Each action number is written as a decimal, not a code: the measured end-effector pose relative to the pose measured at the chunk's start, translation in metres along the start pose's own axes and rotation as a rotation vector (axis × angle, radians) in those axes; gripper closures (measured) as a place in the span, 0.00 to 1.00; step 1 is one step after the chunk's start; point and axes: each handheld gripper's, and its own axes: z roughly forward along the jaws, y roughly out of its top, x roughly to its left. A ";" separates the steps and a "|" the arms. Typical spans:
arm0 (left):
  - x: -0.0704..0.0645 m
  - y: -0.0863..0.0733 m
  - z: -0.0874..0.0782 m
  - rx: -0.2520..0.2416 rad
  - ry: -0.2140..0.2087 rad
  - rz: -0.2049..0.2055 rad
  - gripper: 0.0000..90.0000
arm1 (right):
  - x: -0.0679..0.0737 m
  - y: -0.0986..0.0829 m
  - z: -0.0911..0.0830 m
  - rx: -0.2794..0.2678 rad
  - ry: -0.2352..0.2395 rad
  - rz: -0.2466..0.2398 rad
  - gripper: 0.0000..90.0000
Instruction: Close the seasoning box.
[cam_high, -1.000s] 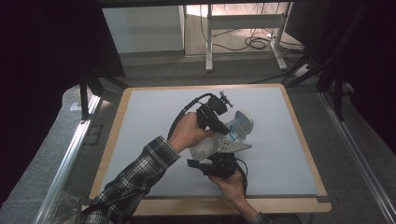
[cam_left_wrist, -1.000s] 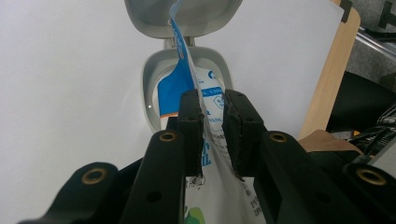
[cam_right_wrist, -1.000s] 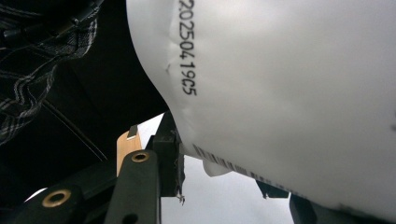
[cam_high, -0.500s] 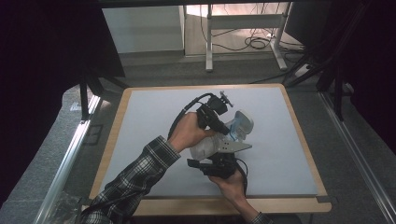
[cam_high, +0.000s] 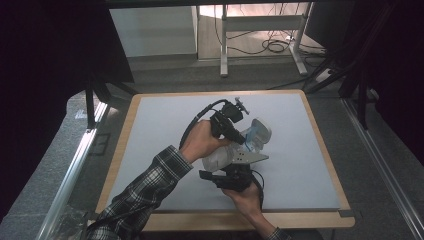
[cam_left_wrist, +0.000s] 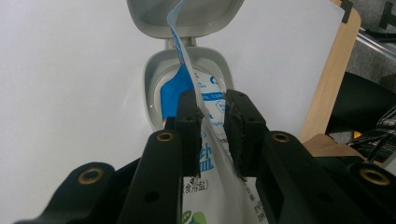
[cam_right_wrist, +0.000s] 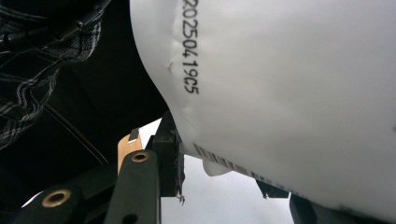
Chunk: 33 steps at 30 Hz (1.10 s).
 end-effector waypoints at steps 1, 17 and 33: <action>0.000 0.000 0.000 0.001 0.001 0.000 0.84 | 0.000 0.000 0.000 0.000 0.000 -0.001 0.65; 0.000 0.001 -0.002 0.005 0.003 0.002 0.84 | 0.001 0.001 0.001 -0.011 0.002 -0.003 0.65; 0.000 0.001 -0.003 0.001 0.002 -0.001 0.84 | 0.001 0.002 0.002 -0.012 0.003 -0.001 0.65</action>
